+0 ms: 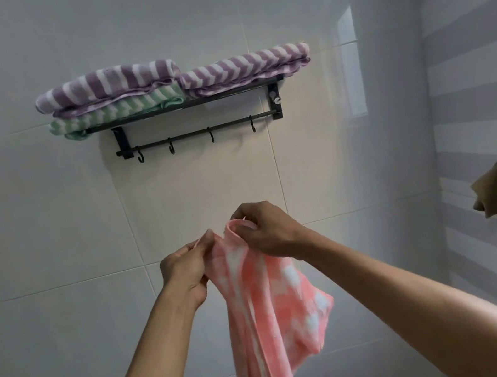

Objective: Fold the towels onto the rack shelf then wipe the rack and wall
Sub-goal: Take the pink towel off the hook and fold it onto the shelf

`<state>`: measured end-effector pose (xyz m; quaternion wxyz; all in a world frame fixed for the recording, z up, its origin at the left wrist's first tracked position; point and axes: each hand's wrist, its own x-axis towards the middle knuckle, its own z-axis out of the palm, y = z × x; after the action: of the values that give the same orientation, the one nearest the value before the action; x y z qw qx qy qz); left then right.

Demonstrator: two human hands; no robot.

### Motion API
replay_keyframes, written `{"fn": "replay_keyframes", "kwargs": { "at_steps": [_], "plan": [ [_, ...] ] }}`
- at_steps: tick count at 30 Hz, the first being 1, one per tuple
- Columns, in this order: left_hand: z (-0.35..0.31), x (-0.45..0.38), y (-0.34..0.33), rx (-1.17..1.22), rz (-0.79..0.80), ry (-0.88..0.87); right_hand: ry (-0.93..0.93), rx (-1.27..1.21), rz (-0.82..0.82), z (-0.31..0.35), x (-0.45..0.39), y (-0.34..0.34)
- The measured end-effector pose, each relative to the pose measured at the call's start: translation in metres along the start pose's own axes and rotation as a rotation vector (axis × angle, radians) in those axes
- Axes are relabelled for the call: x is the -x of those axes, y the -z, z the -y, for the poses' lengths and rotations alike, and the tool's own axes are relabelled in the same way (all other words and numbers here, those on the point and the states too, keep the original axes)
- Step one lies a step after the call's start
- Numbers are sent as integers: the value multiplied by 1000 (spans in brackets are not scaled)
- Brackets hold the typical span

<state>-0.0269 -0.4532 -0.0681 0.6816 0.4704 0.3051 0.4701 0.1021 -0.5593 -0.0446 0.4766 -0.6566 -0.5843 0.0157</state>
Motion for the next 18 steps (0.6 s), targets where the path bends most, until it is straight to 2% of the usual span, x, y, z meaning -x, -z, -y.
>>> {"fn": "replay_keyframes", "kwargs": {
  "at_steps": [3,8,11,15,18],
  "plan": [
    [-3,-3,8,16,59,24,54,51,15,2,-1,-4],
    [-5,-1,13,-14,151,71,102,-8,-38,8,-6,-19],
    [-7,-1,14,9,236,91,29,-4,-90,6,-11,-29],
    [-8,5,16,-5,236,61,-56,-41,-117,2,-13,-35],
    [-7,9,23,-34,370,-3,-76,-65,-133,0,-15,-32]
  ]
}}
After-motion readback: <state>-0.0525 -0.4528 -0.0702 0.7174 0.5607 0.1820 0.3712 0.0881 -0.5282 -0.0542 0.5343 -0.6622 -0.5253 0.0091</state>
